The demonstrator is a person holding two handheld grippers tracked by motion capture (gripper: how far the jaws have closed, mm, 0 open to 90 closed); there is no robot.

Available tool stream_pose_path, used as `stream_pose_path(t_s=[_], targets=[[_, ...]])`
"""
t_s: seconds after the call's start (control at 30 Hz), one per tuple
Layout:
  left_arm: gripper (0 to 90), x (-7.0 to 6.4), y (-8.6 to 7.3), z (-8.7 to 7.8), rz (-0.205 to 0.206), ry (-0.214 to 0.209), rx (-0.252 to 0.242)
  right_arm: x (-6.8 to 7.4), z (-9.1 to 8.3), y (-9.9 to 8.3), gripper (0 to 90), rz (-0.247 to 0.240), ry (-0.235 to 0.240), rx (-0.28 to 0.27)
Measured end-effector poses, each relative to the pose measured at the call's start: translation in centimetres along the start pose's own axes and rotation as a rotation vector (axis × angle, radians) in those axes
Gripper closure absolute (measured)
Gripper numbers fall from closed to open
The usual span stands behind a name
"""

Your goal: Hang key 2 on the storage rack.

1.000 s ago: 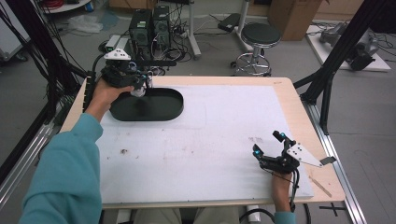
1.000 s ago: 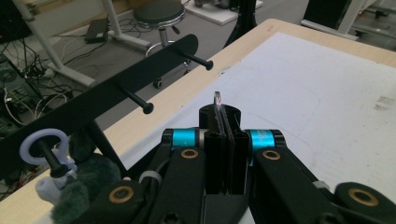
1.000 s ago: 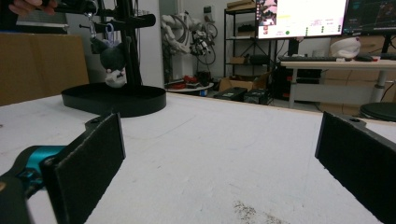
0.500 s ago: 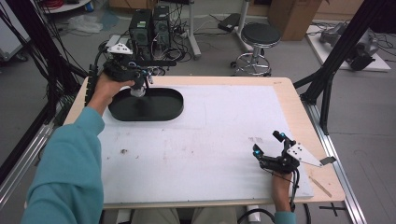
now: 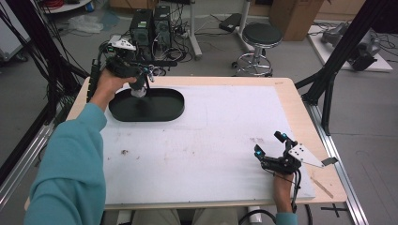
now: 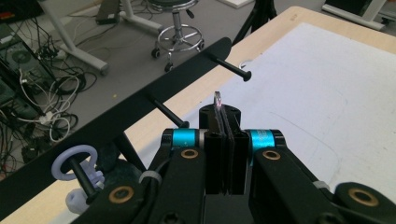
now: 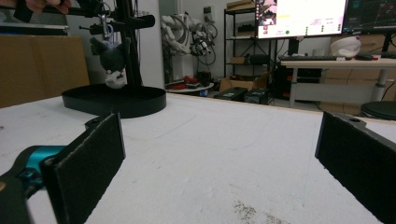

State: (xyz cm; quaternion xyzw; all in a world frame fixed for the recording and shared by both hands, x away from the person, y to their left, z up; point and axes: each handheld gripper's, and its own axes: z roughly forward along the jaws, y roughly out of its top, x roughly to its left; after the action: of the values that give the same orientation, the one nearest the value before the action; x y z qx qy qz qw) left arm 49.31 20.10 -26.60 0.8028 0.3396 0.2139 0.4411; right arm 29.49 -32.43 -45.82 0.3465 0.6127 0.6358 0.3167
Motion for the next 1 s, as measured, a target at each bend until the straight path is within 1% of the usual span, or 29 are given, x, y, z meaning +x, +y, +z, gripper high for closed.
stream_pose_path(t_s=[0.07,0.13,0.27,0.33,0.4,0.5,0.53,0.57,0.67,0.8,0.87,0.9,0.97,1.0], targets=[[88.2,0.0,-0.1,0.2,-0.004,0.002,0.007,0.0,0.0,0.0,0.7,0.005,0.000,0.002],[88.2,0.1,-0.1,0.3,0.001,0.008,0.020,0.0,0.0,0.0,0.7,0.005,0.002,0.001],[88.2,0.1,-0.2,0.5,0.002,0.014,0.028,0.0,0.0,0.0,0.7,0.000,0.001,-0.001],[88.2,0.1,-0.2,0.6,0.002,0.014,0.033,0.0,0.0,0.0,0.7,0.006,0.000,0.002],[88.2,0.2,-0.3,0.7,0.002,0.023,0.042,0.0,0.0,0.0,0.7,0.003,0.001,0.002],[88.2,0.5,-0.4,0.7,-0.013,0.024,0.037,0.0,0.0,0.0,0.8,0.006,0.000,0.001],[88.2,0.6,-0.5,0.6,-0.016,0.025,0.038,0.0,0.0,0.0,0.7,-0.001,-0.002,-0.005],[88.2,0.7,-0.5,0.6,-0.015,0.025,0.038,0.0,0.0,0.0,0.7,0.006,0.000,0.001],[88.2,0.9,-0.6,0.7,-0.020,0.017,0.042,-0.1,0.0,0.0,0.7,-0.003,-0.002,-0.005],[88.2,1.0,-0.6,0.8,-0.022,0.010,0.035,0.0,0.0,0.0,0.7,0.003,0.001,0.000],[88.2,1.0,-0.6,0.9,-0.023,0.009,0.034,-0.1,0.0,0.0,0.7,-0.003,-0.002,-0.006],[88.2,1.0,-0.6,0.9,-0.028,0.009,0.034,0.0,0.0,0.0,0.7,0.004,0.001,-0.001],[88.2,1.2,-0.7,1.0,-0.026,0.009,0.039,-0.1,0.0,0.0,0.7,-0.004,-0.002,-0.006],[88.2,1.3,-0.7,1.0,-0.028,0.011,0.038,0.0,0.0,0.0,0.7,0.003,0.000,-0.001]])
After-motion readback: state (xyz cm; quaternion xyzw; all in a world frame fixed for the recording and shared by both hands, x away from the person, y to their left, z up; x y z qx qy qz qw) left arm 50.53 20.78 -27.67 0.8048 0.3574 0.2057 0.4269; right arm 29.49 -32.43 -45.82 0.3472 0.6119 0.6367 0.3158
